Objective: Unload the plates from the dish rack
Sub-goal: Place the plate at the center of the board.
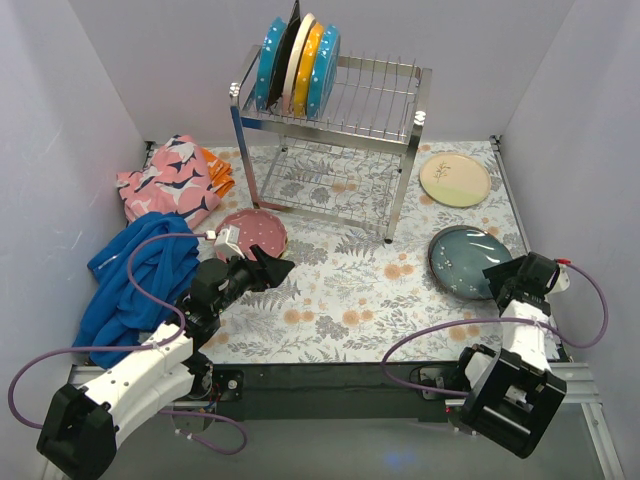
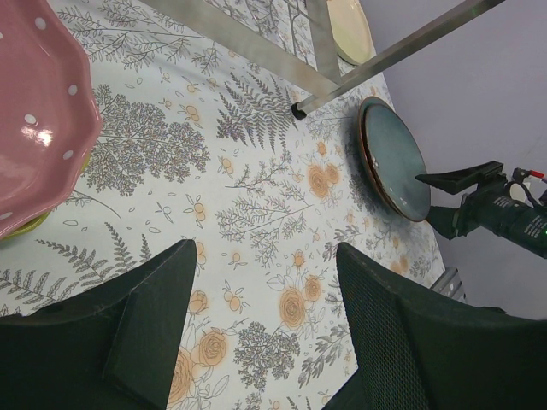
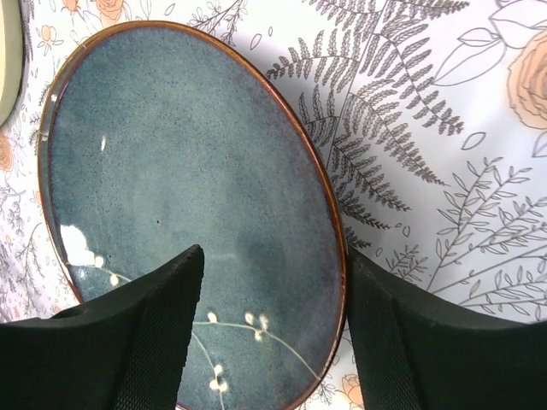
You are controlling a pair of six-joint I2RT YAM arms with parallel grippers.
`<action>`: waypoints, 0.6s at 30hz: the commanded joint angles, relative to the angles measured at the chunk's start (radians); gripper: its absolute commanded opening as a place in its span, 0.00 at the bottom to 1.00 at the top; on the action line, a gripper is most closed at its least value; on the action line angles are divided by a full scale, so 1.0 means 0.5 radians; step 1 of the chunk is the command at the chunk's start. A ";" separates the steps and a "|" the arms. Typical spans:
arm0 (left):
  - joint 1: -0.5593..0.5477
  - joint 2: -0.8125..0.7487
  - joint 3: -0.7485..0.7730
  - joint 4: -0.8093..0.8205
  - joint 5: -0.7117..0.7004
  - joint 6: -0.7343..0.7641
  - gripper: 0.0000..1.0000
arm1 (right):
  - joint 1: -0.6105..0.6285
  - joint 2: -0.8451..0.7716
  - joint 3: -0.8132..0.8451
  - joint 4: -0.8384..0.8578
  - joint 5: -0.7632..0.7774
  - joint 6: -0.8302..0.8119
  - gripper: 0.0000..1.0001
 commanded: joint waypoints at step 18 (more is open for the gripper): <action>-0.008 -0.024 0.020 -0.013 -0.076 0.040 0.65 | 0.103 0.263 -0.015 0.399 -0.045 0.008 0.66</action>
